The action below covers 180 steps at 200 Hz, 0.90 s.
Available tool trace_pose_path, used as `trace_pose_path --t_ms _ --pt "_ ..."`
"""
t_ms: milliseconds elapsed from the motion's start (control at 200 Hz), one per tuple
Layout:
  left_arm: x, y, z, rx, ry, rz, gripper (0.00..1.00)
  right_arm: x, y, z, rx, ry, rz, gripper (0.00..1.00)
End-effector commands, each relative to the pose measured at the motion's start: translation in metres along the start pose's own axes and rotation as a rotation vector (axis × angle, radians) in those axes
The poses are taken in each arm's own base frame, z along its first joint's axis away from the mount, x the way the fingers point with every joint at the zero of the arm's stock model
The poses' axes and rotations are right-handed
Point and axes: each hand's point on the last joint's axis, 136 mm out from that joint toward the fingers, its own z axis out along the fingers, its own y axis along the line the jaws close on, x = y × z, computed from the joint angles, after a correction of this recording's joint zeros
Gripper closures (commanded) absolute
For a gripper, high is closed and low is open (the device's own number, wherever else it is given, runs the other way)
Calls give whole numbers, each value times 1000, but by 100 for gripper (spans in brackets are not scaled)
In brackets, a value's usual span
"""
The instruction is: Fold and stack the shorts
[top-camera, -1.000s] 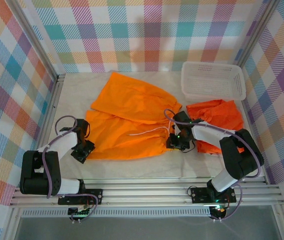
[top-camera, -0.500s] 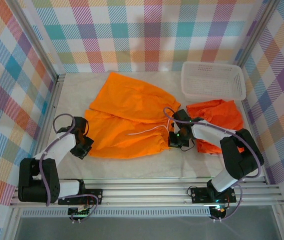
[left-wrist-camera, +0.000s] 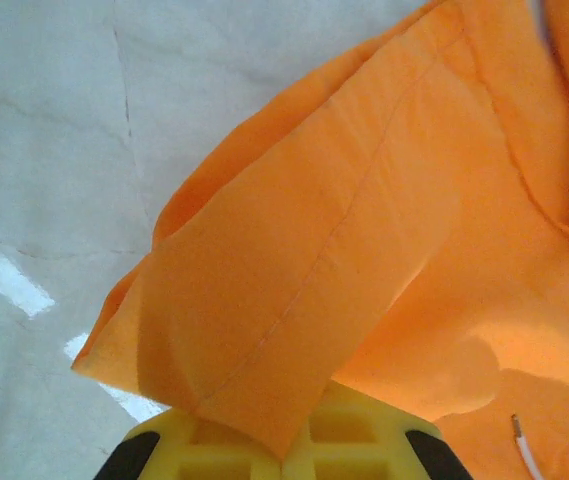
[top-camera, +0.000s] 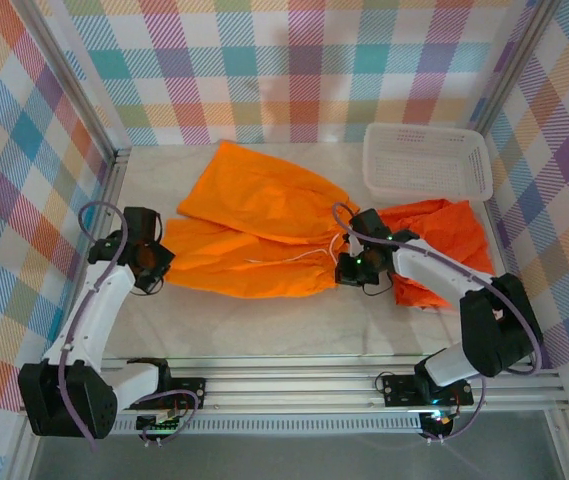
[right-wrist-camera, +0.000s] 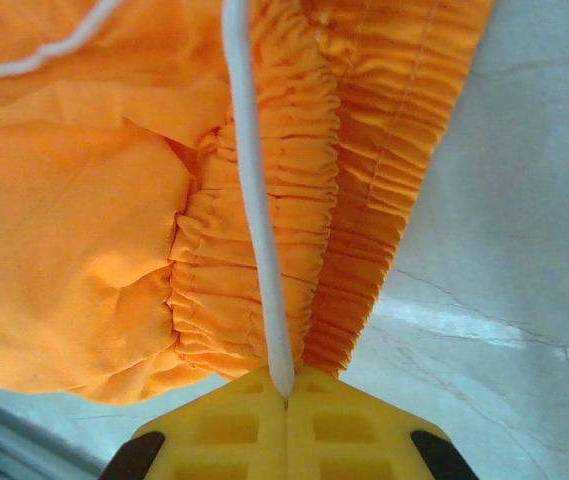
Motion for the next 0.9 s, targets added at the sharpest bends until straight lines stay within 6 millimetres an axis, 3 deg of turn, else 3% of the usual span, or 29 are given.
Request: trace_pose_path --t_ms 0,335,515,690,895 --pt "-18 10 -30 -49 -80 48 100 -4 23 -25 -69 -26 -42 100" --pt "-48 16 -96 -26 -242 86 100 -3 51 -54 -186 -52 -48 100" --pt "-54 28 -125 -31 -302 91 100 0 55 -66 -199 -68 -54 100" --pt "-53 24 -128 6 -307 90 100 1 57 -78 -196 -92 -47 100" --pt "-68 -12 -108 36 -289 101 100 -24 54 -81 -129 -139 3 100"
